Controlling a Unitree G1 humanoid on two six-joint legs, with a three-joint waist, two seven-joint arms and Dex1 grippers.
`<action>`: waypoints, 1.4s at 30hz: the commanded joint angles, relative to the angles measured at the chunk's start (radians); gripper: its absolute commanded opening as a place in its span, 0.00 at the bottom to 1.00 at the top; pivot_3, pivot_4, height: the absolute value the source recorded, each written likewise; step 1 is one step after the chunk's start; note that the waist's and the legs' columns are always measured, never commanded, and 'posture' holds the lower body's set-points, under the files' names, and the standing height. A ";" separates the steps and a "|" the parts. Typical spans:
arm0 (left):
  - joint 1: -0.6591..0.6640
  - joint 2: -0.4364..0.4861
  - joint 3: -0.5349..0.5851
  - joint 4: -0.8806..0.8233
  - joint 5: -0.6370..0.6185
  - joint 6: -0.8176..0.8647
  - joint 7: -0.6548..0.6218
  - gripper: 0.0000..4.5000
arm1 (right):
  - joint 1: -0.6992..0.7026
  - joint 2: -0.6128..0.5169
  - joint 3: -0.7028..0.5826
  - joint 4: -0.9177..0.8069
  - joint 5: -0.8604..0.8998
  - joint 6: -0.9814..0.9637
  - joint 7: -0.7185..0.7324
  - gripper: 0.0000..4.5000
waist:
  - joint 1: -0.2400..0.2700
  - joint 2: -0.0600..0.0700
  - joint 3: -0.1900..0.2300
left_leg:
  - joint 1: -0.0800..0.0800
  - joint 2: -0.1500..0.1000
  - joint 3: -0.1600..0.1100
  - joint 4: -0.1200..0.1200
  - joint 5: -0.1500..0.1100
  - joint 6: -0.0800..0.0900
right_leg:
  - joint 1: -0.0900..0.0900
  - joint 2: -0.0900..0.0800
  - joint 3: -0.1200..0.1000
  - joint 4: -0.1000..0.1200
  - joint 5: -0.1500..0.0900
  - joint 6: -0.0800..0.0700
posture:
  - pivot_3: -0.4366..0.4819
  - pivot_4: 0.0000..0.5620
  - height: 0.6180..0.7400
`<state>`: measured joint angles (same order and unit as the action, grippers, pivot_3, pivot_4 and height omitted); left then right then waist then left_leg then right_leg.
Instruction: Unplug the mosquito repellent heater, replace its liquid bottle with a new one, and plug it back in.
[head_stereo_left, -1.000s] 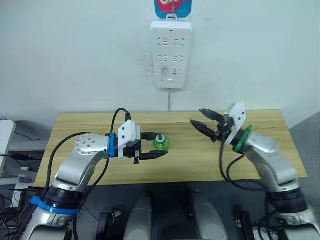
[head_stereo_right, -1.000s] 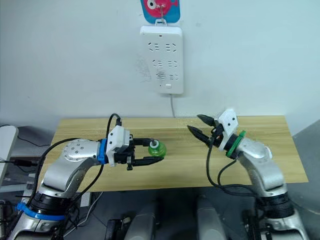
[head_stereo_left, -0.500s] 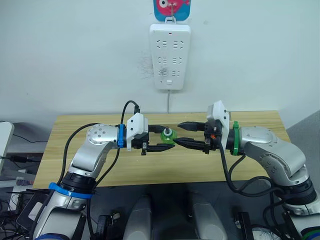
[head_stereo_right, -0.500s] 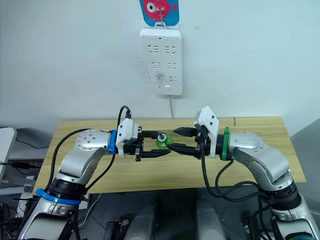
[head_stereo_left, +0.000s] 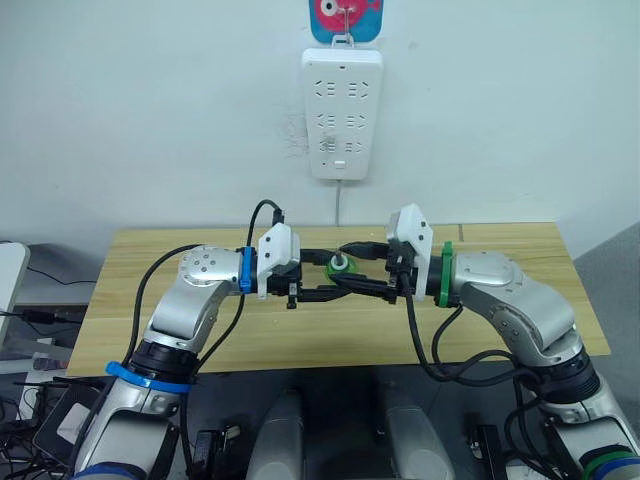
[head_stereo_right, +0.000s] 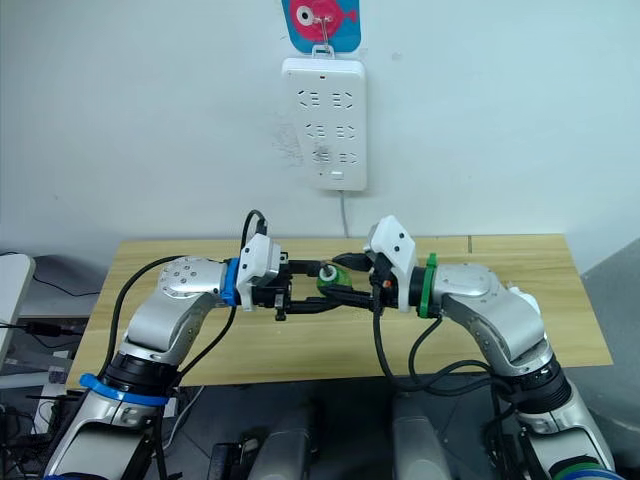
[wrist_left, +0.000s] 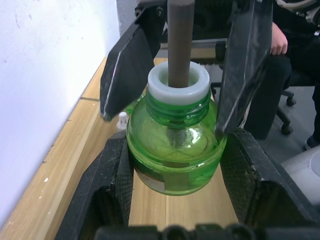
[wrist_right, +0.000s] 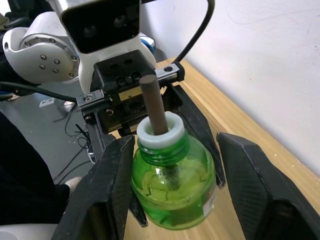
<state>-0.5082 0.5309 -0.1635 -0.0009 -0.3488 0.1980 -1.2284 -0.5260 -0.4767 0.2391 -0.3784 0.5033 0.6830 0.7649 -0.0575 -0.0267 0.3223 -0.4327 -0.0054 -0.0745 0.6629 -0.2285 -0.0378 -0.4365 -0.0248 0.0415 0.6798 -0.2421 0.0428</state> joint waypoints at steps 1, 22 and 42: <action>-0.005 -0.005 -0.002 -0.028 -0.007 -0.003 0.000 0.49 | 0.000 0.009 -0.006 -0.022 -0.001 -0.017 0.010 0.33 | 0.000 0.000 0.000 | 0.000 0.000 0.000 0.000 0.000 0.000 | 0.000 0.000 0.000 0.000 0.000 0.000 | 0.38 0.42 1.00; 0.168 -0.263 0.058 -0.208 0.114 -0.158 0.478 1.00 | -0.020 0.247 -0.586 0.095 0.682 0.435 -0.532 0.19 | 0.004 -0.001 -0.013 | 0.000 -0.001 -0.001 0.001 0.000 0.000 | 0.000 -0.002 0.001 0.001 0.000 0.000 | 0.39 0.44 1.00; 0.108 -0.421 -0.010 -0.147 0.199 -0.294 0.660 0.81 | -0.014 0.095 -0.466 0.088 1.378 0.274 -1.070 0.19 | 0.000 -0.001 -0.016 | 0.000 0.000 0.002 0.001 0.000 0.001 | 0.000 0.000 0.002 0.001 0.000 0.000 | 0.39 0.45 1.00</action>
<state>-0.3874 0.1204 -0.1704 -0.1324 -0.1379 -0.0731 -0.5793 -0.5411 -0.3662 -0.2337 -0.2358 1.8350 0.9771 -0.3060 -0.0571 -0.0274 0.3066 -0.4327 -0.0059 -0.0722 0.6635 -0.2286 -0.0373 -0.4360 -0.0248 0.0436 0.6808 -0.2418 0.0428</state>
